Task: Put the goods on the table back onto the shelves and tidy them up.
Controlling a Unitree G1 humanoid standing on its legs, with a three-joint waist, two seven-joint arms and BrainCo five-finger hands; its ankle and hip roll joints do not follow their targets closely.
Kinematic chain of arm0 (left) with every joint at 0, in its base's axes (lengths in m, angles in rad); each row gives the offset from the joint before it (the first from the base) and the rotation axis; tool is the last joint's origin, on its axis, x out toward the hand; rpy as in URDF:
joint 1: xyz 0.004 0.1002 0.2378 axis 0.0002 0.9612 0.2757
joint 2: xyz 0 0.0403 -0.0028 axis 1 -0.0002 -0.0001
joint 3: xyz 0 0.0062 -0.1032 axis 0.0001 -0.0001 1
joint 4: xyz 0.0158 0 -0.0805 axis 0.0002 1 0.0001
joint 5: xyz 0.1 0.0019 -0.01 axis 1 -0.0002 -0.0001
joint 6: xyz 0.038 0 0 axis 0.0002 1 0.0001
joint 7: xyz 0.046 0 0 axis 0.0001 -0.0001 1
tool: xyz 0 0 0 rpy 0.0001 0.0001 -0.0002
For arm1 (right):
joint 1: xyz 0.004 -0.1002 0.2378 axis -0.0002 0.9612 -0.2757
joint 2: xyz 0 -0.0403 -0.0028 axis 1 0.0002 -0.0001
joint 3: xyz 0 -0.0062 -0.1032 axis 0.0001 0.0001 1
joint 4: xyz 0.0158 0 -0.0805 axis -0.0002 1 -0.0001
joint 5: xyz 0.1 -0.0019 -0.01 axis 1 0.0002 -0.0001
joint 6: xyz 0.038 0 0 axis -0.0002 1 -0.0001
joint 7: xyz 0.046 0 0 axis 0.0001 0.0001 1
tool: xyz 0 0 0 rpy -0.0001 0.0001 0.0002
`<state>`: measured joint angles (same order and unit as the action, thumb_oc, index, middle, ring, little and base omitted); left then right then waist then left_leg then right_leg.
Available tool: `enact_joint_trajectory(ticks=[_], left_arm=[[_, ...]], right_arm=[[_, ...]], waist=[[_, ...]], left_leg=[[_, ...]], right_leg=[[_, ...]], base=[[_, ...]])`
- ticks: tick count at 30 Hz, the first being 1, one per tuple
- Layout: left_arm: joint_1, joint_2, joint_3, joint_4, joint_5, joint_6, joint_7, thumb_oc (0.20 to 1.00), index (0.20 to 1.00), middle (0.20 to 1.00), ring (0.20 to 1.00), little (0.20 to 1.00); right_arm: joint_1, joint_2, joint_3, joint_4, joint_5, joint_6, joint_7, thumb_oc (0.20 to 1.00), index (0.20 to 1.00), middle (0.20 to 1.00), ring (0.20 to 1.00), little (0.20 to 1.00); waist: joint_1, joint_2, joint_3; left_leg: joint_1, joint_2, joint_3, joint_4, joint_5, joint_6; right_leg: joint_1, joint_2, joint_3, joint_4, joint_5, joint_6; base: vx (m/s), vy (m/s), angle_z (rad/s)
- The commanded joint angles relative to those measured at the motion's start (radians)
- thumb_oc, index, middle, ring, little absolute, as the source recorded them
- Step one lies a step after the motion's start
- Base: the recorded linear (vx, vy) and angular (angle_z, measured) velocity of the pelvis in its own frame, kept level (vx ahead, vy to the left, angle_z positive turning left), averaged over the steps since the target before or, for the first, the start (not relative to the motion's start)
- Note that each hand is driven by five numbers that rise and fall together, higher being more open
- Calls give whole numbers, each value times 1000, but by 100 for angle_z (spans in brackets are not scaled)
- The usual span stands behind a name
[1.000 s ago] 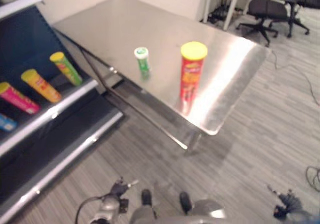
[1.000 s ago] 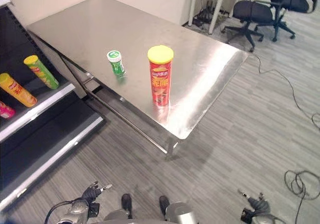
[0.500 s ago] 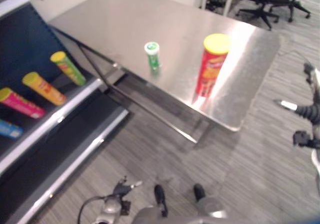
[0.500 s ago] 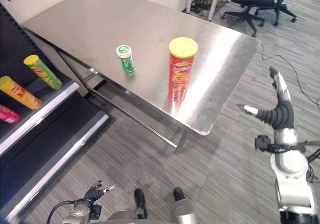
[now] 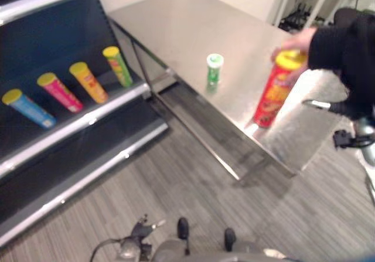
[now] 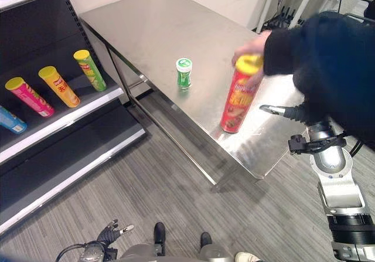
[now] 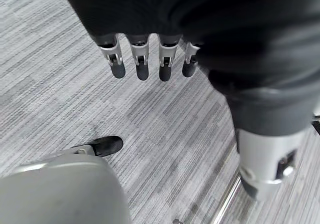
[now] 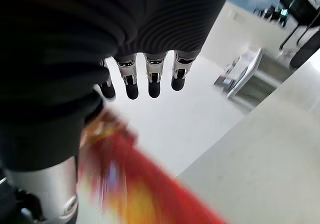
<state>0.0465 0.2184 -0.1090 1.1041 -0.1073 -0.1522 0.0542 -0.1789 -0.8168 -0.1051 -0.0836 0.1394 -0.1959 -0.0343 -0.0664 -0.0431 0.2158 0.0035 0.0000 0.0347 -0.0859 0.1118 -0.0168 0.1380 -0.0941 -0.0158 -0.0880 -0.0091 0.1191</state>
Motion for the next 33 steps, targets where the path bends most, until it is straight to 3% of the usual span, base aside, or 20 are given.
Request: enact_joint_trajectory(ticks=[1, 9, 17, 30, 33], left_arm=[[-24, 49, 16, 17, -22, -24, 4, 1000, 1000, 1000, 1000, 1000], [-15, 37, 26, 28, -19, -25, 8, 1000, 1000, 1000, 1000, 1000], [-29, 28, 42, 18, -15, -30, 7, 1000, 1000, 1000, 1000, 1000], [-32, 38, 50, 3, 9, -36, 5, 1000, 1000, 1000, 1000, 1000], [-26, 34, 53, 2, 13, -32, 0, 1000, 1000, 1000, 1000, 1000]], right_arm=[[-66, -53, -3, 5, 36, -31, -5, 1000, 1000, 1000, 1000, 1000], [-16, -28, -71, -6, 31, -33, -26, 1000, 1000, 1000, 1000, 1000], [93, 69, -231, -115, 98, -65, -25, 1000, 1000, 1000, 1000, 1000], [142, 76, -412, -176, 78, -101, -110, 1000, 1000, 1000, 1000, 1000], [179, 133, -429, -201, 97, -95, -98, 1000, 1000, 1000, 1000, 1000]], waist=[[52, -35, -56], [52, -31, -60], [26, -27, -64], [-10, -38, -82], [-20, -41, -81]], left_leg=[[-6, 64, -12, 181, -245, -58], [0, 65, -27, 174, -243, -61], [-6, 61, -24, 185, -254, -56], [-22, 61, 4, 190, -258, -48], [-22, 62, 10, 188, -260, -46]], right_leg=[[-82, -94, -45, 77, -76, 72], [-69, -95, -59, 78, -83, 71], [-81, -99, -59, 85, -82, 75], [-117, -105, -29, 83, -58, 86], [-126, -104, -19, 82, -55, 87]], base=[[21, -35, 12], [5, -13, 9], [0, 0, 0], [1, 23, -5], [5, 25, -11]])
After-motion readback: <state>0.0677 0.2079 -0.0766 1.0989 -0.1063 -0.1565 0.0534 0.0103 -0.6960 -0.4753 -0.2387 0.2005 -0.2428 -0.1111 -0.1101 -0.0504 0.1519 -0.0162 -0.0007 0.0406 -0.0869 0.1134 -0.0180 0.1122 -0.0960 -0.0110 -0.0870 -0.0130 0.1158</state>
